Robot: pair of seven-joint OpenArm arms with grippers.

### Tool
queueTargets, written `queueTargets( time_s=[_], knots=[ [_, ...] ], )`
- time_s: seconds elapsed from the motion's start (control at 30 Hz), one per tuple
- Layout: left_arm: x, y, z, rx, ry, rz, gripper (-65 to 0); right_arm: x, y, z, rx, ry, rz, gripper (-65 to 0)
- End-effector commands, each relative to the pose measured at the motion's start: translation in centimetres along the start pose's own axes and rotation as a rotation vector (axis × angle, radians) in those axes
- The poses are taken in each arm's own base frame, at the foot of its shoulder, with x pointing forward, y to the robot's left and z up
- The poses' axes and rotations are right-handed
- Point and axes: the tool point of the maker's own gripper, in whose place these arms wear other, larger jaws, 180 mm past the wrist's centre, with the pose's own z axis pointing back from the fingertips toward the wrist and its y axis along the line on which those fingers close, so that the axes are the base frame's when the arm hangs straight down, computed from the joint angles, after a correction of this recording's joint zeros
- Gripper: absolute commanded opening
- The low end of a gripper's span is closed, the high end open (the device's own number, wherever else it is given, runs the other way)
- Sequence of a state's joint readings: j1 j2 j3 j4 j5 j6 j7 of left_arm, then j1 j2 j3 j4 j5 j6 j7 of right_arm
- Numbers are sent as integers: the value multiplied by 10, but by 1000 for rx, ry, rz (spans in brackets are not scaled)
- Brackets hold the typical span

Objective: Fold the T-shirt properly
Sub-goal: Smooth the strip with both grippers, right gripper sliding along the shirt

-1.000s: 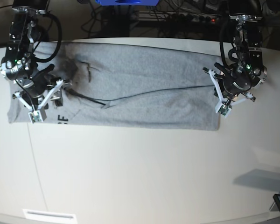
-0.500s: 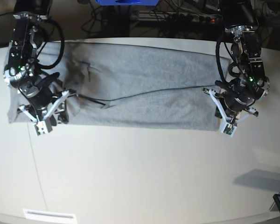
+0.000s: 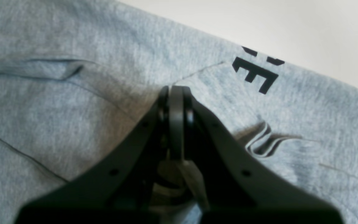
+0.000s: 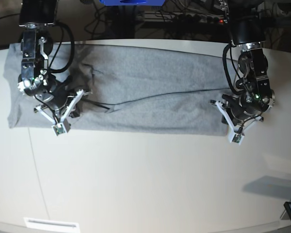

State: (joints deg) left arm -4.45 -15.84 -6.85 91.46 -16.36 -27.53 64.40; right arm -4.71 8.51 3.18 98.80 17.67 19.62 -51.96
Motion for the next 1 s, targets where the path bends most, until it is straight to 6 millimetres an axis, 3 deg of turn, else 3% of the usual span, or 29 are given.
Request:
queueTargets(
  time_s=[0.0, 0.07, 0.3, 0.4, 0.57, 0.97],
  knots=[
    [10, 10, 4, 30, -28, -15, -650, 22, -2, 3, -1, -67, 15, -650],
    [8, 9, 1, 44, -13, -22, -650, 25, -2, 3, -1, -68, 16, -650],
    [8, 8, -1, 58, -6, -28, -650, 45, 43, -10, 93, -97, 50, -650],
    [11, 8, 0, 60, -13, -29, -650, 49, 52, -21, 120, -89, 29, -650],
    [8, 11, 0, 66, -5, -32, -650, 33, 54, -39, 139, -26, -4, -650],
    [8, 11, 0, 65, -4, -31, -650, -7, 56, -29, 107, 56, -65, -650]
  ],
)
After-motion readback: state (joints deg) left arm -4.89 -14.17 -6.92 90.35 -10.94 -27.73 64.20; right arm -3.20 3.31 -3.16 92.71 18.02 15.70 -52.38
